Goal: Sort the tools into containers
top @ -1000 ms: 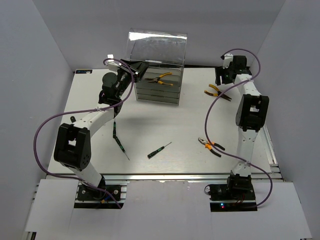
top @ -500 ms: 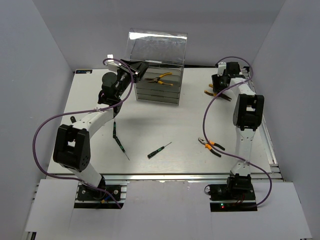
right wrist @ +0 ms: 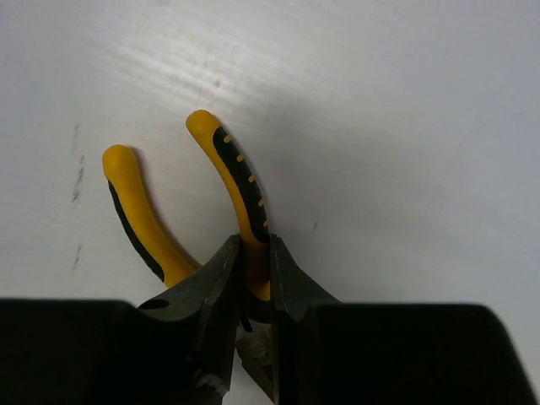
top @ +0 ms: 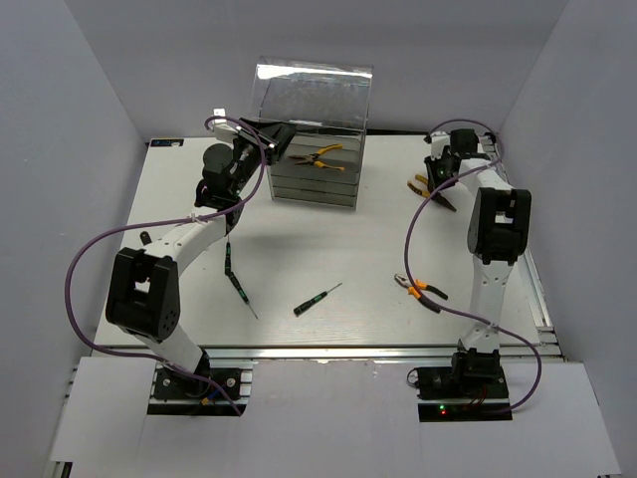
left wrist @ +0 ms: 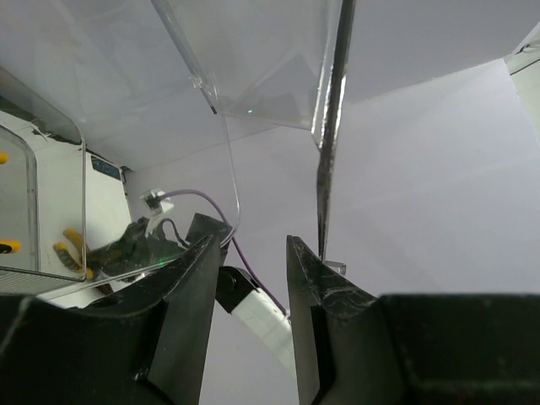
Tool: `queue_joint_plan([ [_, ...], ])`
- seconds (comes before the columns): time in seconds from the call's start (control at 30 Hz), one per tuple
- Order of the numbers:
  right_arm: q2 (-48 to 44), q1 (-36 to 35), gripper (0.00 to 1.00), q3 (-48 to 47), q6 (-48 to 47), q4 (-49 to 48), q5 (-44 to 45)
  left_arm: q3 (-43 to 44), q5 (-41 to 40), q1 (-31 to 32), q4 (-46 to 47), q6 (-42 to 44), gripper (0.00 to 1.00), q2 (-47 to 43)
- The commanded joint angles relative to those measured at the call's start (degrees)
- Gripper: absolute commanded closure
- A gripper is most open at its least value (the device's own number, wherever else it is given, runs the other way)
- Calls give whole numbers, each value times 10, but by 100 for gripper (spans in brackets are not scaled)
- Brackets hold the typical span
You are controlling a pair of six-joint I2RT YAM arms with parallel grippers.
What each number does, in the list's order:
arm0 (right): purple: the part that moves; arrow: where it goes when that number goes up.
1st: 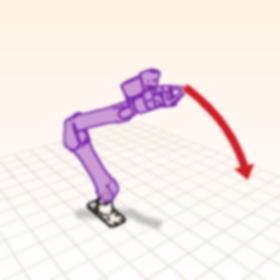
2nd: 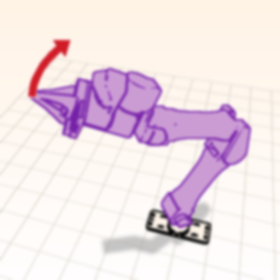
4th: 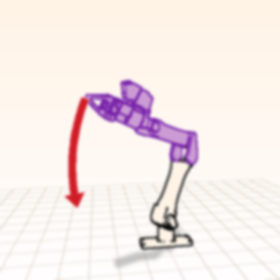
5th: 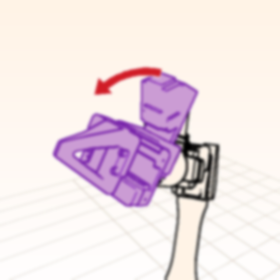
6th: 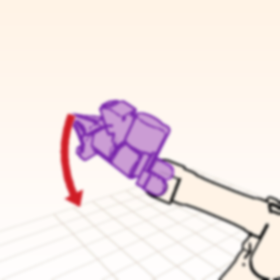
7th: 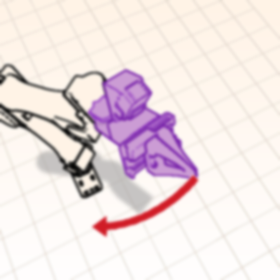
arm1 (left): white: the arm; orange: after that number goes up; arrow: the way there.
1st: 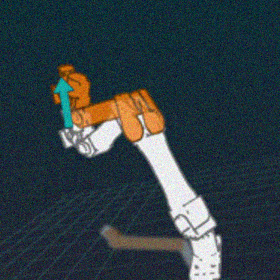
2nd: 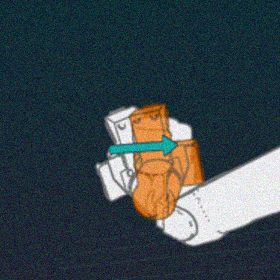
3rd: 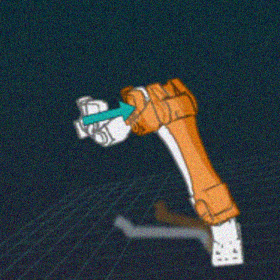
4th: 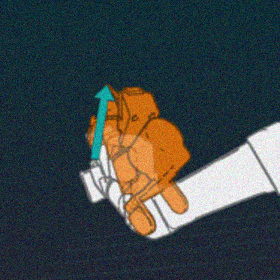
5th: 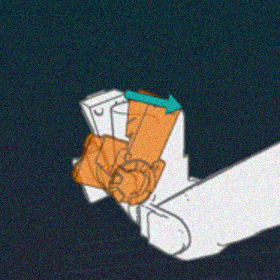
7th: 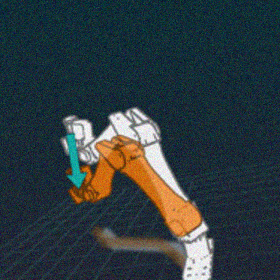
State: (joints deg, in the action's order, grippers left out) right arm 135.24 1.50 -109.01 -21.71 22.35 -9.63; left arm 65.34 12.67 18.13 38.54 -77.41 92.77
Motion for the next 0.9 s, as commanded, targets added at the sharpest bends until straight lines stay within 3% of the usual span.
queue_joint_plan([
  [0.0,-83,3,100,52,-9,31,-38,23,3,2,8,-1,52,-41],
  [0.2,-214,3,100,174,-62,-3,-135,22,3,2,8,-4,52,-42],
  [0.37,-317,-14,100,244,-231,69,-230,30,2,2,8,-7,52,-36],
  [0.43,-342,-46,100,253,-329,109,-242,37,-1,2,8,-7,52,-33],
  [0.57,-407,-134,100,288,-440,183,-235,47,-4,2,8,-17,52,-27],
  [0.87,-434,-323,100,283,-521,148,-178,62,-12,2,7,-34,52,-25],
])
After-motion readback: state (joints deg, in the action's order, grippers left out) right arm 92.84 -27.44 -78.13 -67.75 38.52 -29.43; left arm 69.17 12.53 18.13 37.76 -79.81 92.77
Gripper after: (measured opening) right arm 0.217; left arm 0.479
